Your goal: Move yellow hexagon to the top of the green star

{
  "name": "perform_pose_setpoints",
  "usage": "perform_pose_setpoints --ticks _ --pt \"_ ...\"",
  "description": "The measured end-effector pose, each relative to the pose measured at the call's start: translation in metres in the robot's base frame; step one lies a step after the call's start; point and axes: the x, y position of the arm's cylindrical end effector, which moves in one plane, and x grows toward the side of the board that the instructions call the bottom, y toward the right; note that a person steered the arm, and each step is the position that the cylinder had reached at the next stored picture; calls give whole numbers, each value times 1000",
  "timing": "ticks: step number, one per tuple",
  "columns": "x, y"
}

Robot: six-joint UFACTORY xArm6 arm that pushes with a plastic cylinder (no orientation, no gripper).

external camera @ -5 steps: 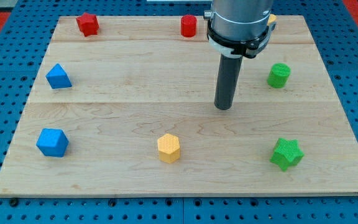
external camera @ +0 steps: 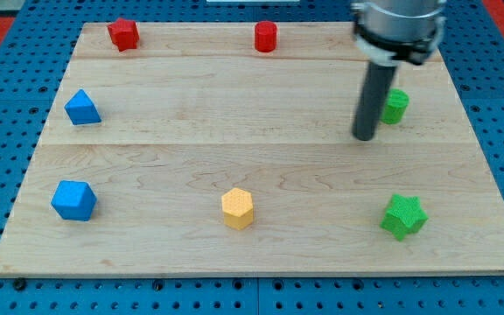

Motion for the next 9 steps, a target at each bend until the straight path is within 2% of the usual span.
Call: perform_pose_setpoints --ticks 1,2,3,4,6,7,8,9 --pt "38 20" --pt "64 80" --pt "173 80" --pt "186 69" --pt "185 -128" --pt "166 -214" --pt "113 -177" --pt "108 -208"
